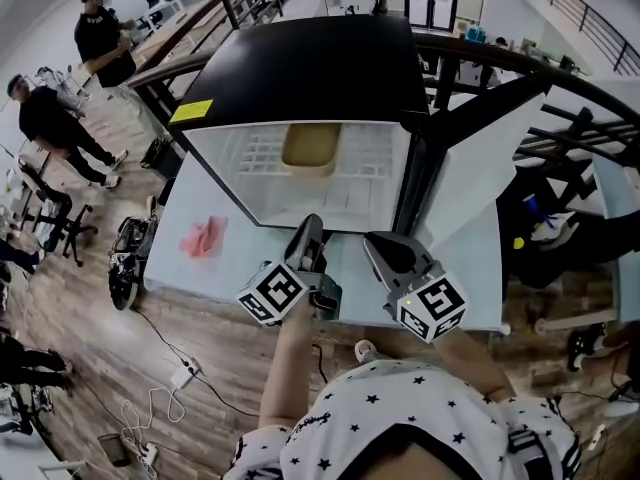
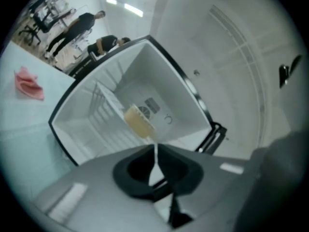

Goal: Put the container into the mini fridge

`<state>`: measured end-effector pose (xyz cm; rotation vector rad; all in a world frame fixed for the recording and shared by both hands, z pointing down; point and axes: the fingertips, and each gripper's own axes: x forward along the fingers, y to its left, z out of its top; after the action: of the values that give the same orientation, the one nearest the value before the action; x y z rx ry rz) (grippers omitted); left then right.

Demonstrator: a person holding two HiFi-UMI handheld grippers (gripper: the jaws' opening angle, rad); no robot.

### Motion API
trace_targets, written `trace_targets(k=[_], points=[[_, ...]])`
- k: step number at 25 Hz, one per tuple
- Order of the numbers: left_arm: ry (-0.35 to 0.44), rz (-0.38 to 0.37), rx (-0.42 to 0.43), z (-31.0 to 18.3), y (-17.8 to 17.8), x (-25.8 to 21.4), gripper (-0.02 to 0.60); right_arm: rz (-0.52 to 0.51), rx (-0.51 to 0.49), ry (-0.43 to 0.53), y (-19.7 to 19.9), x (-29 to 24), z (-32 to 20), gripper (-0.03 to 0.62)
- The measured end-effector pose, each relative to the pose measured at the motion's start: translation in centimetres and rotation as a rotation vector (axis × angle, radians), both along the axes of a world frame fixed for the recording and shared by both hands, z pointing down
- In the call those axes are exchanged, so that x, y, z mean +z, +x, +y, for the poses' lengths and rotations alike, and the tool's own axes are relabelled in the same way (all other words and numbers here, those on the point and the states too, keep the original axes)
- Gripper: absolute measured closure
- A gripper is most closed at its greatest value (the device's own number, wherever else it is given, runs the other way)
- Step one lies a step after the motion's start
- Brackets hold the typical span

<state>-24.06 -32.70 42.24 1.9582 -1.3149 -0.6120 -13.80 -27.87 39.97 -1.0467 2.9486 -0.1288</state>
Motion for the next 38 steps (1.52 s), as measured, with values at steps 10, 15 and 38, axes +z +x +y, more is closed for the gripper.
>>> trace_targets(k=[10, 15, 38], points=[[-0.026, -0.219, -0.007, 9.1, 5.6, 2.2, 0.575, 0.005, -0.013, -0.015, 4.4, 0.3, 7.1, 0.572], [-0.024, -0.306, 0.001, 13.8, 7.8, 2.6, 0.575, 0.009, -0.012, -0.024, 6.2, 0.6, 11.0, 0.572], [-0.056, -0.408, 0.018, 30.3, 14.5, 5.4, 0.575, -0.001, 0.033, -0.022, 13.0, 1.7, 25.4, 0.572]])
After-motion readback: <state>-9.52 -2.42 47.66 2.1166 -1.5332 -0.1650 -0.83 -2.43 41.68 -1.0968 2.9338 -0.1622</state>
